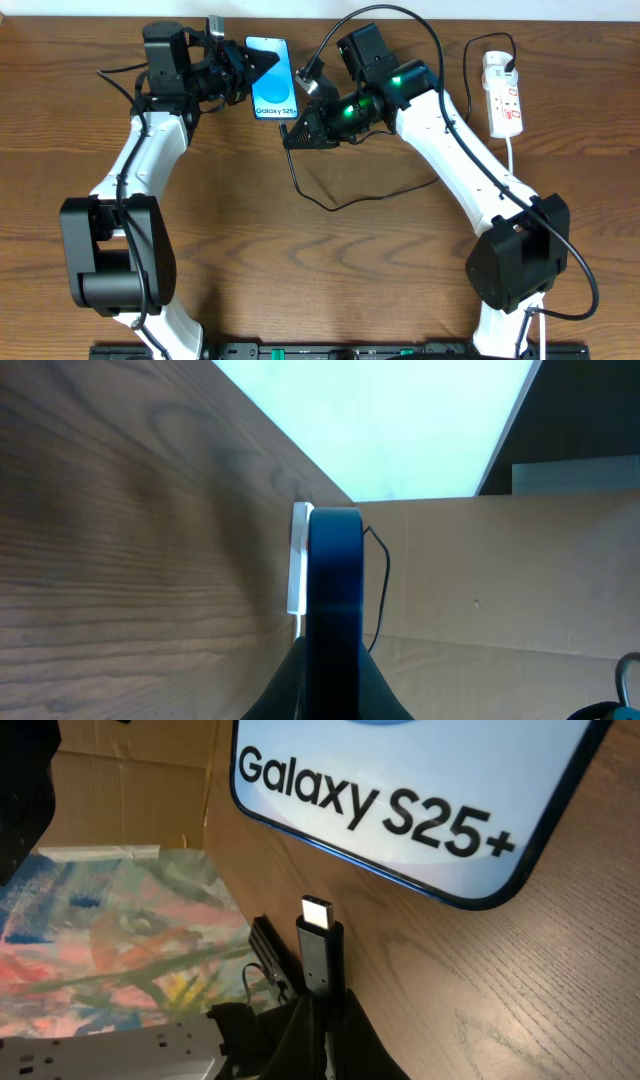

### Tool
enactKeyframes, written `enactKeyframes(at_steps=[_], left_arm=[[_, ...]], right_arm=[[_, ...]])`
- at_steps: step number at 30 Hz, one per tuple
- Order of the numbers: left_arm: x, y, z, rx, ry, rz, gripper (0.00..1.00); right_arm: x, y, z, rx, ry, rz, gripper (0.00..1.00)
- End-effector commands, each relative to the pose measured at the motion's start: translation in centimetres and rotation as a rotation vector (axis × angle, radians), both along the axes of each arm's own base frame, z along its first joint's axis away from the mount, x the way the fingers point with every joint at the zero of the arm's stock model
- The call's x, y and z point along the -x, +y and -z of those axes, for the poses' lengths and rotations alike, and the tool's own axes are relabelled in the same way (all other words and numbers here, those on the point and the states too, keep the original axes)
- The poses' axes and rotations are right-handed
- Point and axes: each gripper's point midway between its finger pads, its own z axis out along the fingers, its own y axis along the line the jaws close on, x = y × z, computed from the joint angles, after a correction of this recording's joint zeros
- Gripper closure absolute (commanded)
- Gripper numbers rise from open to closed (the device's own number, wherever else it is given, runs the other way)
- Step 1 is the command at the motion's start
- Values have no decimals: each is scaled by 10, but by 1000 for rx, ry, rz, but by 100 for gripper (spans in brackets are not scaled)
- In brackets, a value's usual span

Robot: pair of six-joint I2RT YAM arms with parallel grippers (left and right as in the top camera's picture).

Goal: Plug charger to phone and switch on socket

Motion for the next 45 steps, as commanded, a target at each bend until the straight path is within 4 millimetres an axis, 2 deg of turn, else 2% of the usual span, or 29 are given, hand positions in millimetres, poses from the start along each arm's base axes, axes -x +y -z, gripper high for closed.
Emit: enactKeyframes(at_steps=[1,8,18,45], left_arm=[[0,-2,-9,11,-18,12,93],[0,-2,-9,11,-18,12,93],[0,-2,-9,11,-18,14,93],[1,-3,-10,14,-18,20,93]], right_arm=[[-1,-1,-7,-16,-16,-4,99],[1,5,5,-6,6,-17,99],[2,10,4,-21,8,-28,99],[-2,9,11,23,-16,-8,99]])
